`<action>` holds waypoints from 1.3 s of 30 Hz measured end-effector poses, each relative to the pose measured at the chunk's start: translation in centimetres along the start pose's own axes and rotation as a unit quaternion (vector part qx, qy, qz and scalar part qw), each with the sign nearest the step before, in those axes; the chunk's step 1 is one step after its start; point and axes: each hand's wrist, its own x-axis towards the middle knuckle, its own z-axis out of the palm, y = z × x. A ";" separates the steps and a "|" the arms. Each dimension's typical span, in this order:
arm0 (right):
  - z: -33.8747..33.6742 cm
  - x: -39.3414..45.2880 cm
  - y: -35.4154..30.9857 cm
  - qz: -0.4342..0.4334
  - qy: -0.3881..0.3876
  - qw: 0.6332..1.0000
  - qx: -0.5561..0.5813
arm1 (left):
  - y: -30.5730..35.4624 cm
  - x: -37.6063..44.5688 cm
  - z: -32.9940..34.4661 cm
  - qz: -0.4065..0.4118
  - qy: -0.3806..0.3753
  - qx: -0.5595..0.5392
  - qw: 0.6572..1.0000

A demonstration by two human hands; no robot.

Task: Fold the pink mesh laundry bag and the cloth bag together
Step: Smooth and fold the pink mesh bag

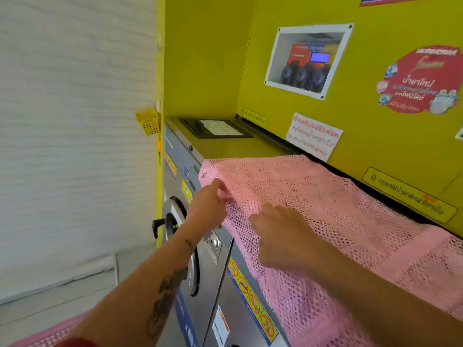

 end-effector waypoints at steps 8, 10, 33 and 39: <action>0.4 0.5 2.3 -0.035 0.010 0.948 0.316 | -2.3 5.0 -2.9 0.063 0.125 0.141 0.980; 0.6 1.1 3.4 -0.008 0.011 0.914 0.406 | -3.1 6.1 -3.3 0.040 0.105 0.177 0.978; 1.0 -1.0 12.2 0.129 -0.020 0.947 0.293 | 3.0 6.5 -2.6 0.009 0.043 -0.100 0.994; -1.5 -9.8 18.9 0.257 0.012 0.918 0.302 | 14.1 0.1 -0.3 0.191 -0.139 -0.194 0.952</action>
